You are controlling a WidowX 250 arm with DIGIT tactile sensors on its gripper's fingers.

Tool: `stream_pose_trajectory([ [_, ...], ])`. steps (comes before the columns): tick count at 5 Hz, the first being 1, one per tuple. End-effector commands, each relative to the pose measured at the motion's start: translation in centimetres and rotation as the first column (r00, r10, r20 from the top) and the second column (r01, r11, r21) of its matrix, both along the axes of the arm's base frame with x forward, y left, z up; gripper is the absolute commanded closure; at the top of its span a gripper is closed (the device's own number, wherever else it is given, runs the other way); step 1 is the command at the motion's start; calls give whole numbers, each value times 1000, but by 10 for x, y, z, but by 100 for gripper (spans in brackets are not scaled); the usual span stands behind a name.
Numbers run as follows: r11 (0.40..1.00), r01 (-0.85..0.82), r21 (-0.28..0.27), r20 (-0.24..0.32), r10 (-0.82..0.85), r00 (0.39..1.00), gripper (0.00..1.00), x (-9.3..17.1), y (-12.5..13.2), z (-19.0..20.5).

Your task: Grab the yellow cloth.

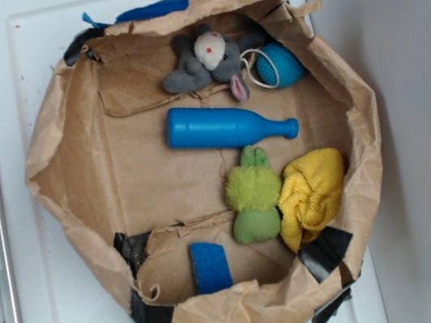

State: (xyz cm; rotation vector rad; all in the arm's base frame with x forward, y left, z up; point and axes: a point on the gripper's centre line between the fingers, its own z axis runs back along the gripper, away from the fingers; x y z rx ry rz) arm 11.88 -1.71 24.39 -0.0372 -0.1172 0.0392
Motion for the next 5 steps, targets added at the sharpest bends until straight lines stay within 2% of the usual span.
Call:
stream_pose_trajectory([
  [1,1000,0,0,0,0,1000,0,0,0,0],
  [2,1000,-7,0,26,7,1000,0,33,-1,2],
  [3,1000,17,-15,13,-17,1000,0,54,1,-2],
  [5,989,146,29,37,-147,989,0,112,6,-21],
])
